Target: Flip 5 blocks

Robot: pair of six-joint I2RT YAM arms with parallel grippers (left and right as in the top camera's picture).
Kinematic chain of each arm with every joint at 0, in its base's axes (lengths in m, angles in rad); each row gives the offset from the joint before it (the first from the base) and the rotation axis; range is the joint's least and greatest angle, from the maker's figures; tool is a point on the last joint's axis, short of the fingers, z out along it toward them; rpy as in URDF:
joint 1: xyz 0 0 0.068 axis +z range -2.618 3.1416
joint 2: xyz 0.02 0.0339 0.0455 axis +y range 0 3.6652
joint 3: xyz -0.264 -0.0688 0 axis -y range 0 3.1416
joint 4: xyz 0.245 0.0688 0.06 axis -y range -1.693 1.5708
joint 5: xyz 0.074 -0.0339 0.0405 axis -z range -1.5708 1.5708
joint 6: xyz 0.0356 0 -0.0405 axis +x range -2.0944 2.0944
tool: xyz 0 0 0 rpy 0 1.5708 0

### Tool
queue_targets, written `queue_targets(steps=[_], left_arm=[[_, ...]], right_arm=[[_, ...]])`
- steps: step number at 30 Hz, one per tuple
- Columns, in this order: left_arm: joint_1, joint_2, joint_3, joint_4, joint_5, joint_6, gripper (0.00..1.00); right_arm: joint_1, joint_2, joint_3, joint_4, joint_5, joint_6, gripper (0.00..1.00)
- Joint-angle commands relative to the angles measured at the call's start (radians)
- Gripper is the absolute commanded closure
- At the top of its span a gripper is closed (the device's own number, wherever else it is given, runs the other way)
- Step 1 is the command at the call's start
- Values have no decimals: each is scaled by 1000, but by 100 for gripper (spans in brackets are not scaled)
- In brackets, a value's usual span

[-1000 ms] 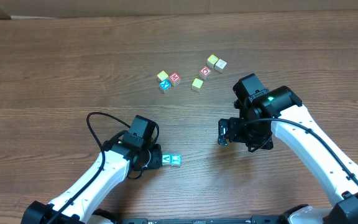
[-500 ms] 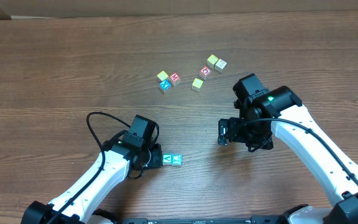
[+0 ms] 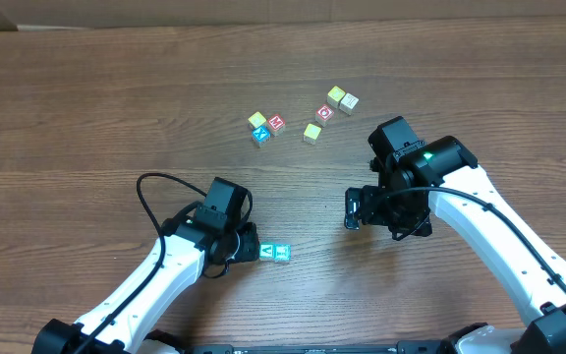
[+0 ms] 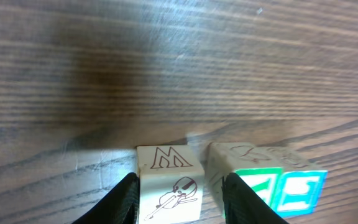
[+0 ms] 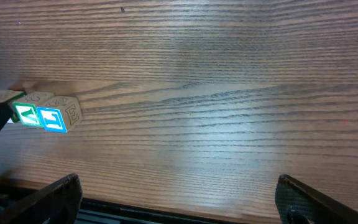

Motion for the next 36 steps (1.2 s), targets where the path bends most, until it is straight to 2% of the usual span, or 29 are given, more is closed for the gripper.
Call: queue_targets(steps=[1, 6, 9, 13, 15, 21, 29, 36], left_arm=[[-1, 7, 42, -16, 12, 4, 62], [-1, 7, 75, -59, -1, 1, 66], [0, 7, 117, -122, -60, -5, 70], [0, 7, 134, -195, -101, -41, 89], [0, 7, 134, -236, -123, -79, 95], [4, 7, 134, -288, -203, -134, 96], [22, 21, 134, -284, -197, -130, 96], [21, 104, 134, -263, -185, -129, 96]], right_arm=[[5, -4, -3, 4, 3, -6, 0], [5, -4, -3, 3, 3, -6, 0], [5, -4, -3, 0, 3, -6, 0], [5, -4, -3, 0, 3, -6, 0], [5, -4, -3, 0, 3, -6, 0], [5, -4, -3, 4, 3, -6, 0], [5, -4, -3, 10, 3, -6, 0], [5, -4, -3, 10, 3, -6, 0]])
